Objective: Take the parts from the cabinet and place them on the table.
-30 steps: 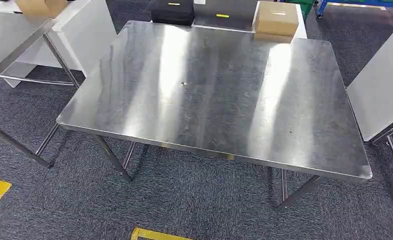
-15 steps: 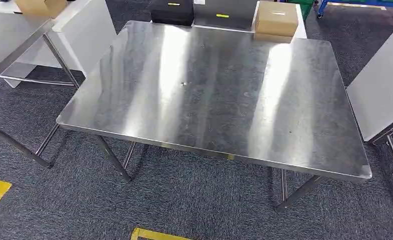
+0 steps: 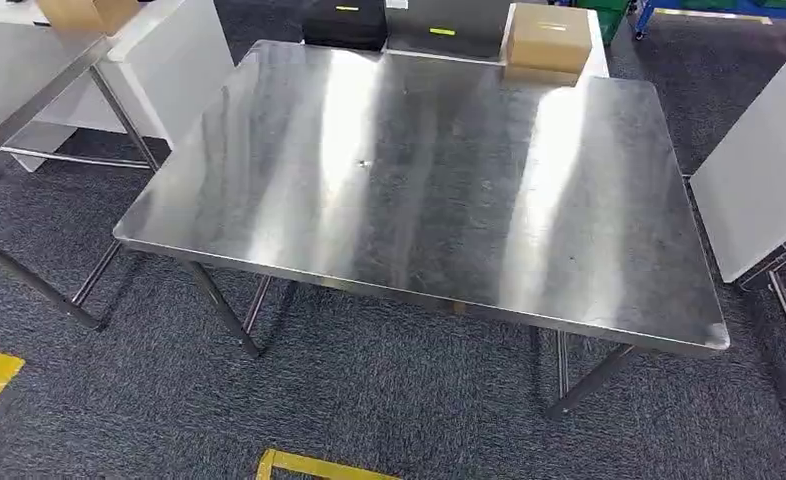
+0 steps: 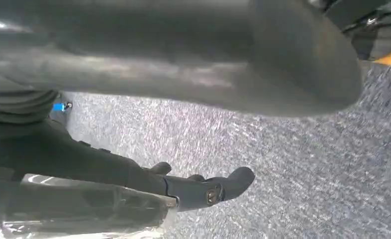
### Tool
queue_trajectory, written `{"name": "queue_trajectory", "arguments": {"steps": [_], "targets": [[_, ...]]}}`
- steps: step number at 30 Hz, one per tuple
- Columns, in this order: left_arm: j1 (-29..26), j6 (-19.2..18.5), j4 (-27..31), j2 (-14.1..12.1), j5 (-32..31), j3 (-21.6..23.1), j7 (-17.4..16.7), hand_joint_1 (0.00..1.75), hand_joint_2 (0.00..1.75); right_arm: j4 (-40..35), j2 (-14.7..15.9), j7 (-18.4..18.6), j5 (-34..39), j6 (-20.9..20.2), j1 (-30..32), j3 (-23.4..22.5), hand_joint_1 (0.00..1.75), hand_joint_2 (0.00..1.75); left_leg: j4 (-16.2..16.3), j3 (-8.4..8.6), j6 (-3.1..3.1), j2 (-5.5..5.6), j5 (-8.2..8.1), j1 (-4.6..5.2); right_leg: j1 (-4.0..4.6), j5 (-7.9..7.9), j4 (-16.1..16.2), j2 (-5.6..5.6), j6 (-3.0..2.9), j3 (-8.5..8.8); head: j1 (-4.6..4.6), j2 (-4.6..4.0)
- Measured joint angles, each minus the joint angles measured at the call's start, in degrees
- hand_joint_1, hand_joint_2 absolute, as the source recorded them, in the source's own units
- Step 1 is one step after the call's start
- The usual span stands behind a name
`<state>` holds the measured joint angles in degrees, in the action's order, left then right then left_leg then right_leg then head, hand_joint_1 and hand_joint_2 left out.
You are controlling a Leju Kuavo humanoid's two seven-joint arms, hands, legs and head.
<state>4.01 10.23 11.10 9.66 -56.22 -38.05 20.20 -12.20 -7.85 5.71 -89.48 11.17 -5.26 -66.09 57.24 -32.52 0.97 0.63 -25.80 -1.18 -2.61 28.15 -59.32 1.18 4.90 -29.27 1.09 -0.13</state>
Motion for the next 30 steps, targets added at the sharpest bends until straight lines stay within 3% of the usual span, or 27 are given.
{"name": "queue_trajectory", "arguments": {"steps": [1, 3, 4, 5, 7, 8, 9, 10, 11, 13, 14, 15, 17, 19, 20, 21, 22, 23, 24, 25, 26, 27, 28, 30], "targets": [[0.1, -0.02, 0.02, -0.02, -0.19, 0.04, 0.02, 0.0, 0.0, 0.02, -0.07, 0.39, -0.02, 0.0, 0.04, 0.17, 0.0, 0.0, 0.91, -0.05, -0.23, 0.21, -0.11, 0.2, -0.22, 1.07, 0.84, -0.1, -0.58, -0.9, 0.11, 0.0], [0.25, -0.07, 0.02, 0.0, -0.28, 0.24, 0.09, 0.0, 0.0, 0.04, -0.15, 1.16, -0.04, 0.0, 0.01, 0.46, 0.0, 0.0, 1.07, -0.52, -0.64, 0.55, 0.0, -0.2, -0.42, 1.16, 0.01, -0.22, -1.51, -1.11, 0.54, 0.0], [0.21, -0.09, 0.0, -0.02, -0.33, 0.39, 0.07, 0.0, 0.0, 0.04, -0.22, 1.68, -0.04, -0.02, 0.01, 0.57, 0.0, 0.0, 1.72, -0.78, -0.96, 0.47, -0.38, -0.71, -0.66, 0.9, 0.18, -0.5, -2.28, -1.55, 0.61, 0.0], [0.22, -0.24, 0.0, -0.07, -0.44, 0.48, 0.07, 0.0, 0.0, 0.07, -0.31, 2.32, -0.04, -0.15, 0.0, 0.79, 0.0, 0.0, 3.32, -1.49, -0.95, 0.0, -2.72, -0.77, -0.38, 0.54, 0.18, -0.61, -2.95, -1.88, 0.65, 0.0], [0.34, -0.44, 0.0, -0.02, -0.72, 0.57, 0.04, 0.0, 0.0, 0.04, -0.28, 3.7, -0.04, 0.05, 0.03, 1.55, 0.0, 0.0, 10.69, -3.98, -0.99, -0.15, -9.35, -0.61, 0.15, -0.24, 0.15, -0.9, -4.11, -2.82, 0.76, 0.0], [0.4, -0.48, 0.0, 0.04, -0.81, 0.57, 0.02, 0.0, 0.0, 0.07, -0.33, 4.46, -0.04, 0.42, 0.09, 2.17, 0.0, 0.0, 14.75, -5.16, -0.97, -0.16, -11.68, -0.62, 0.5, -0.68, 0.13, -1.16, -4.46, -3.15, 0.72, 0.0], [0.42, -0.48, 0.0, 0.07, -0.83, 0.57, -0.07, 0.0, 0.0, 0.04, -0.35, 4.96, -0.02, 0.61, 0.2, 2.91, 0.0, 0.0, 17.38, -5.58, -0.86, -0.16, -12.46, -0.62, 0.85, -1.17, 0.09, -1.23, -4.58, -3.76, 0.7, 0.0], [0.44, -0.48, 0.0, 0.09, -0.9, 0.57, -0.11, 0.0, 0.0, 0.07, -0.35, 5.27, -0.04, 0.63, 0.29, 3.52, 0.0, 1.75, 17.54, -4.88, -0.62, -0.17, -11.7, -0.6, 1.09, -1.64, 0.02, -1.25, -4.57, -4.31, 0.76, 0.0], [0.45, -0.5, 0.0, 0.11, -0.98, 0.57, -0.2, 0.0, 0.0, 0.07, -0.35, 5.66, -0.04, 0.66, 0.32, 4.0, 0.0, 1.75, 15.56, -3.11, -0.27, -0.17, -10.2, -0.57, 1.33, -1.99, 0.02, -1.24, -4.52, -4.77, 0.7, 0.0], [0.57, -0.52, 0.02, 0.22, -1.18, 0.57, -0.31, 0.0, 0.0, 0.07, -0.37, 6.14, -0.04, 1.07, 0.4, 5.16, 0.0, 1.75, 6.18, 3.51, 0.79, -0.17, -6.58, -0.24, 1.59, -2.65, 0.05, -1.23, -4.27, -5.36, 0.72, 0.0], [0.77, -0.55, 0.04, 0.22, -1.31, 0.59, -0.07, 0.0, 0.0, 0.07, -0.5, 6.66, -0.04, 1.18, 0.37, 5.87, 0.0, 1.75, 1.71, 6.23, 1.41, -0.21, -6.83, 0.1, 1.57, -2.85, 0.07, -1.26, -4.25, -5.45, 0.68, 0.0], [0.93, -0.55, 0.04, 0.24, -1.31, 0.63, 0.09, 0.0, 0.0, 0.07, -0.52, 7.08, -0.04, 1.33, 0.39, 6.4, 0.0, 1.75, 0.94, 6.67, 1.17, -0.45, -6.85, 0.39, 1.86, -3.19, 0.05, -1.34, -3.77, -5.71, 0.63, 0.0], [0.98, -0.55, 0.04, 0.41, -1.33, 0.7, 0.22, 0.0, 0.0, 0.07, -0.55, 7.3, -0.04, 1.4, 0.36, 7.17, 0.0, 1.75, 0.83, 6.05, 1.34, -0.49, -6.79, 0.98, 1.52, -3.72, 0.16, -1.49, -2.98, -5.73, 0.79, 0.0], [0.94, -0.55, 0.02, 0.41, -1.33, 0.83, 0.28, 0.0, 0.0, 0.07, -0.59, 7.43, 0.13, 1.75, 0.38, 7.8, 0.0, 1.75, -0.29, 5.6, 2.15, -0.52, -5.34, 0.89, 1.68, -4.44, 0.58, -1.5, -2.15, -6.1, 0.72, 0.0], [0.96, -0.55, 0.02, 0.57, -1.33, 0.83, 0.42, 0.0, 0.0, 0.07, -0.46, 7.41, 0.33, 2.06, 0.39, 7.85, 0.0, 1.75, -0.55, 5.33, 2.07, -0.74, -4.71, 0.94, 1.46, -3.77, -0.18, -1.44, -2.21, -6.6, 0.5, 0.0], [1.01, -0.55, 0.04, 0.5, -1.31, 0.83, 0.48, 0.0, 0.0, 0.07, -0.48, 7.34, 0.44, 2.36, 0.39, 7.87, 0.0, 1.75, -0.37, 5.05, 0.87, -0.52, -5.88, 1.55, 1.73, -1.17, 0.93, -1.46, -3.57, -6.6, 0.33, 0.0], [0.85, -0.59, 0.04, 0.68, -1.31, 0.85, 0.55, 0.0, 0.0, 0.07, -0.37, 7.15, 0.83, 2.54, 0.41, 7.91, 0.0, 1.75, -0.44, 5.13, 1.13, -0.61, -5.6, 1.71, 1.91, -0.31, 0.67, -1.37, -4.56, -6.43, 0.15, 0.0], [0.85, -0.57, 0.04, 0.72, -1.31, 0.83, 0.59, 0.0, 0.0, 0.07, -0.37, 6.73, 1.44, 2.88, 0.47, 7.89, 0.0, 1.75, -0.52, 5.1, 1.65, -0.61, -5.41, 1.96, 1.85, -0.65, 0.77, -1.37, -4.07, -6.55, 0.66, 0.0], [0.86, -0.57, 0.04, 0.81, -1.31, 0.83, 0.57, 0.0, 0.0, 0.06, -0.37, 6.69, 1.59, 3.04, 0.47, 7.87, 0.0, 1.75, -0.45, 5.0, 1.78, -0.69, -5.02, 2.08, 1.78, -1.16, 0.94, -1.33, -3.48, -6.51, 0.57, 0.0], [0.86, -0.57, 0.04, 0.85, -1.31, 0.83, 0.59, 0.0, 0.0, 0.06, -0.35, 6.69, 1.75, 3.19, 0.5, 7.87, 0.0, 1.75, -0.45, 4.95, 1.97, -0.71, -4.76, 2.12, 1.68, -2.37, 1.35, -1.33, -2.94, -6.21, 0.61, 0.0], [0.86, -0.59, 0.04, 0.87, -1.31, 0.83, 0.57, 0.0, 0.0, 0.07, -0.31, 6.69, 1.99, 3.39, 0.6, 7.87, 0.0, 1.75, -0.35, 4.85, 2.04, -0.7, -4.63, 2.18, 1.6, -5.05, 1.99, -1.31, -2.17, -5.81, 0.57, 0.0], [0.85, -0.63, 0.04, 0.9, -1.31, 0.83, 0.57, 0.0, 0.0, 0.07, -0.24, 6.71, 2.18, 3.41, 0.66, 7.83, 0.0, 1.75, -0.29, 4.81, 2.13, -0.68, -4.54, 2.2, 1.48, -6.25, 2.31, -1.31, -1.63, -5.8, 0.61, 0.0], [0.86, -0.66, 0.04, 0.9, -1.31, 0.81, 0.57, 0.0, 0.0, 0.07, -0.24, 6.73, 2.38, 3.41, 0.65, 7.8, 0.0, 1.75, -0.26, 4.6, 2.2, -0.67, -4.38, 2.2, 1.54, -6.48, 2.38, -1.28, -2.27, -5.88, 0.59, 0.0], [0.85, -0.98, 0.02, 0.92, -1.44, 0.83, 0.55, 0.0, 0.0, 0.07, -0.22, 6.91, 2.29, 3.41, 0.67, 7.78, 0.0, 1.75, -0.25, 4.53, 2.2, -0.67, -4.38, 2.2, 1.51, -6.46, 2.44, -1.29, -2.3, -5.9, 0.65, 0.0]]}}
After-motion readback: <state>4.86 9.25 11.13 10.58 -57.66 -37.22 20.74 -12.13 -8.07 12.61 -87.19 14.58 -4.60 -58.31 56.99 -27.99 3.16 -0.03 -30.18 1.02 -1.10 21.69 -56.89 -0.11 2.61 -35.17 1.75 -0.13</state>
